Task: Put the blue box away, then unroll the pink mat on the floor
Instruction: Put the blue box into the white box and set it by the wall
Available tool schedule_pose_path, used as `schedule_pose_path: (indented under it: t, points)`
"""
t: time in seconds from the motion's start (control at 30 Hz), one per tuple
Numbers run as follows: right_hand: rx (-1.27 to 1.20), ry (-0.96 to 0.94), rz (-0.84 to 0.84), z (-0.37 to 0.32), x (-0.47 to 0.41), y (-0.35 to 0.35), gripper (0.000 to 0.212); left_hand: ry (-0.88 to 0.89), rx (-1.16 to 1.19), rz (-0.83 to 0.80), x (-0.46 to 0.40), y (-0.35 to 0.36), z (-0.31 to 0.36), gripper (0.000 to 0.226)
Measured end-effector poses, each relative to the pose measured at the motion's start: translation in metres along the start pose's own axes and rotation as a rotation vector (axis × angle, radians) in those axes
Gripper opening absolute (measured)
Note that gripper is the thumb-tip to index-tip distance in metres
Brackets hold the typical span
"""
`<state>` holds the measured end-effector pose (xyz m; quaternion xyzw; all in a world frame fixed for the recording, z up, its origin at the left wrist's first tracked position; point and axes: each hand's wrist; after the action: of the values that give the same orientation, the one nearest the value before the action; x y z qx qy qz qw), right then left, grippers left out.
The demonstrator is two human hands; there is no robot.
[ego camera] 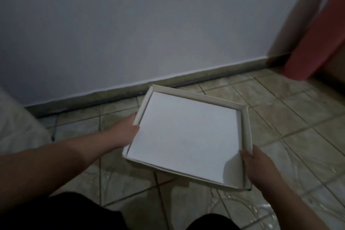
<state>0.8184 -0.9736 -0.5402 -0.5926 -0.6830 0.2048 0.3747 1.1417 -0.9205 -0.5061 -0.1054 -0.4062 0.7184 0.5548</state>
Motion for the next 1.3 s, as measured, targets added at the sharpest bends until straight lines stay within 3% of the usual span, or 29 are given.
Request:
schedule_pose_path:
  t: [0.27, 0.57, 0.7, 1.0, 1.17, 1.3]
  points:
    - [0.105, -0.249, -0.095, -0.14, -0.066, 0.09, 0.03, -0.151, 0.078, 0.188, -0.034, -0.095, -0.103, 0.045]
    - [0.118, -0.297, -0.257, -0.211, -0.122, 0.214, 0.036, -0.364, 0.094, 0.284, -0.078, -0.123, -0.203, 0.048]
    - [0.15, -0.298, -0.306, -0.222, -0.136, 0.247, 0.039, -0.377, 0.202, 0.266, -0.087, -0.117, -0.231, 0.05]
    - [0.159, -0.249, -0.325, -0.211, -0.139, 0.281, 0.041, -0.457, 0.122, 0.214, -0.101, -0.106, -0.253, 0.047]
    - [-0.069, -0.15, -0.47, -0.206, -0.132, 0.256, 0.046, -0.47, 0.163, 0.219, -0.101, -0.111, -0.25, 0.042]
    - [-0.128, -0.142, -0.441, -0.176, -0.123, 0.208, 0.05, -0.41, 0.088, 0.306, -0.097, -0.111, -0.216, 0.049]
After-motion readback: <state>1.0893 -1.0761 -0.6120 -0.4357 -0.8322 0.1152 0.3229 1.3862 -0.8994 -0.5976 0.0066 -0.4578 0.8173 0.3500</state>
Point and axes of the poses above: each hand's wrist, its own x-axis away from the middle knuckle, its own y-axis out of the palm, z = x × y, and after that the axes turned 6 degrees about x, right-handed
